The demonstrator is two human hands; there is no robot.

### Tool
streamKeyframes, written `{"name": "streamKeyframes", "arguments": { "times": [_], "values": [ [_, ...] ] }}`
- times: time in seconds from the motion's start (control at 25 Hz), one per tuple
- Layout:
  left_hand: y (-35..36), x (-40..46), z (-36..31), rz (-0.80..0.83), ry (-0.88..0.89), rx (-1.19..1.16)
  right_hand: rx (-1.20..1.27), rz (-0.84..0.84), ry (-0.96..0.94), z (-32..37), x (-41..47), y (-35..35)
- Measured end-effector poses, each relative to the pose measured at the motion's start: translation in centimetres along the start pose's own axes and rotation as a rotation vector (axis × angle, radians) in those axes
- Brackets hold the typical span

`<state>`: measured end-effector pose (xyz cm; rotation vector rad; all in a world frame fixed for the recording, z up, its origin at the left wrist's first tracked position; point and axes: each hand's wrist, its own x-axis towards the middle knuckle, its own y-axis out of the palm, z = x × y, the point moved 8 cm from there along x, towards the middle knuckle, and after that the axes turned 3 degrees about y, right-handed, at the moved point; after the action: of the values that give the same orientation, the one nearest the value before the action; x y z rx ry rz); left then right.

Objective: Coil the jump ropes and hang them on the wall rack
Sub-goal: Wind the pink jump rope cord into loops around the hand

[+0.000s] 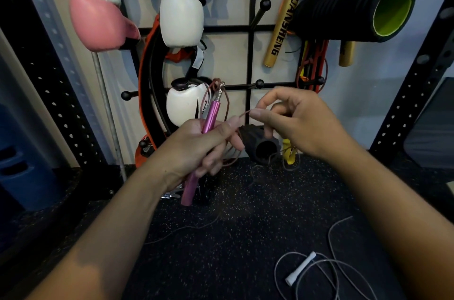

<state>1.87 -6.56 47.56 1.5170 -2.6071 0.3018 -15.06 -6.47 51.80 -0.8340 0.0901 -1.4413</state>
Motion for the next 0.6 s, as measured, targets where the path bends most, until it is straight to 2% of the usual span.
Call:
{"name": "streamKeyframes", "arguments": {
  "times": [0.16, 0.4, 0.48, 0.6],
  "values": [
    [0.3, -0.1, -0.1, 0.021, -0.006, -0.04, 0.082, -0.043, 0.01, -0.4, 0.1, 0.6],
    [0.4, -0.2, 0.1, -0.029, -0.002, -0.074, 0.167, -0.003, 0.026, -0.8, 0.1, 1.6],
    [0.5, -0.1, 0.0, 0.015, 0.007, -0.225, 0.199, -0.056, 0.031, -0.9, 0.1, 1.2],
    [2.2, -0.5, -1.6, 0.236, 0.031, -0.627, 0.273, -0.106, 0.128, -2.1, -0.3, 1.5]
  ]
}}
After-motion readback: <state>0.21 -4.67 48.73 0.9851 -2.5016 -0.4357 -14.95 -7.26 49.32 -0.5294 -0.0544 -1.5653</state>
